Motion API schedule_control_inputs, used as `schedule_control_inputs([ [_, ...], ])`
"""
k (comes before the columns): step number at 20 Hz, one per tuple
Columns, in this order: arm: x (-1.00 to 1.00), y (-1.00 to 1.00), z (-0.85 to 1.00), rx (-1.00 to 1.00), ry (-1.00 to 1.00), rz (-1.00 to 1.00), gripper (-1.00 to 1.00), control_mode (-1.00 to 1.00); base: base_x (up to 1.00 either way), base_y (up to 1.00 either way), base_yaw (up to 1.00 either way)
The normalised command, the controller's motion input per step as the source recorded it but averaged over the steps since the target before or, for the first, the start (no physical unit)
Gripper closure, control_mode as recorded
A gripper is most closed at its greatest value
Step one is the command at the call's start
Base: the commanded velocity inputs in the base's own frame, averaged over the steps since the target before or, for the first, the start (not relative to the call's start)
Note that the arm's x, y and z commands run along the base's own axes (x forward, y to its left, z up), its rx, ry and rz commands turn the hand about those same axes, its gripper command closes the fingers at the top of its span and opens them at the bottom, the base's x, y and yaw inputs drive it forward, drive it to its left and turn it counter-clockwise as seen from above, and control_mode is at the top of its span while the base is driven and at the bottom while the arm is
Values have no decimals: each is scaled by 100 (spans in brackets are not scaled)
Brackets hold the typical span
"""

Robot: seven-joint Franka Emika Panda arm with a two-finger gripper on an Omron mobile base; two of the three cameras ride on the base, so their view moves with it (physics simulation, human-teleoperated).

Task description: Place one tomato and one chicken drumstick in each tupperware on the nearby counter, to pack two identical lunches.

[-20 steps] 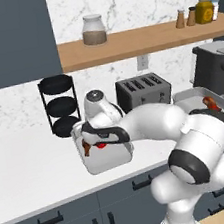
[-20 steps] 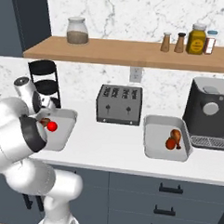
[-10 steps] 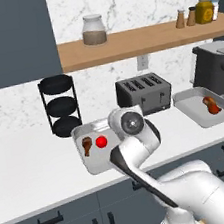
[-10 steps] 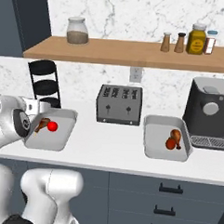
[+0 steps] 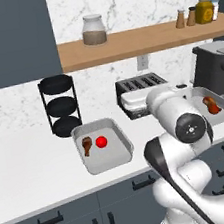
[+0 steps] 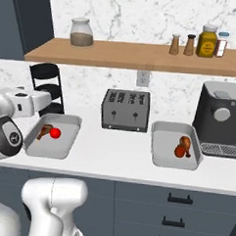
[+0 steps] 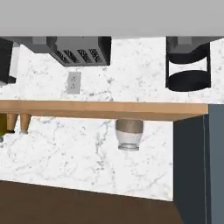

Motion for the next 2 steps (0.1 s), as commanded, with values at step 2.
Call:
schedule_control_inputs([
  [2, -100, -96, 100, 21, -38, 2, -100, -100, 0, 0, 0],
])
